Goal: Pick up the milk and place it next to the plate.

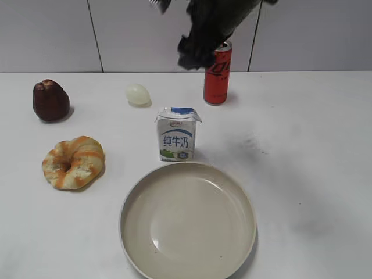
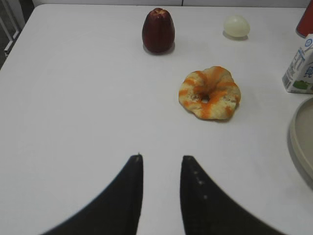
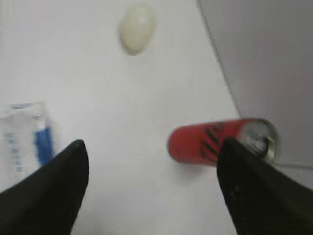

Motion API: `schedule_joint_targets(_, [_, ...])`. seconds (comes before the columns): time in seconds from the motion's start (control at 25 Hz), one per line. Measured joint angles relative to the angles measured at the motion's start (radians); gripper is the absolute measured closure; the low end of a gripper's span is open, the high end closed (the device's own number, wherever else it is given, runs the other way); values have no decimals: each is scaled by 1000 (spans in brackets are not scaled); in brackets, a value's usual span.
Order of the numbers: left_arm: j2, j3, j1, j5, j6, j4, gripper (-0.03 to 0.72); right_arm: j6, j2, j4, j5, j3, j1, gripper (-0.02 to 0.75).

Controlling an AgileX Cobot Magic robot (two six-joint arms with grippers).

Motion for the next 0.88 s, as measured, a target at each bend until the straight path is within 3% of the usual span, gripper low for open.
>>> schedule_joint_targets(0.16, [0, 0, 0, 0, 0, 0, 479, 248, -28, -106, 40, -31, -127, 135])
schedule_joint_targets(0.4, [0, 0, 0, 0, 0, 0, 479, 511, -33, -116, 297, -65, -348, 155])
schedule_joint_targets(0.56, [0, 0, 0, 0, 0, 0, 479, 556, -35, -113, 482, -66, -465, 155])
schedule_joint_targets(0.68, [0, 0, 0, 0, 0, 0, 479, 560, -63, -100, 513, -43, -512, 156])
schedule_joint_targets(0.88, [0, 0, 0, 0, 0, 0, 479, 559, -219, -65, 513, 93, -522, 156])
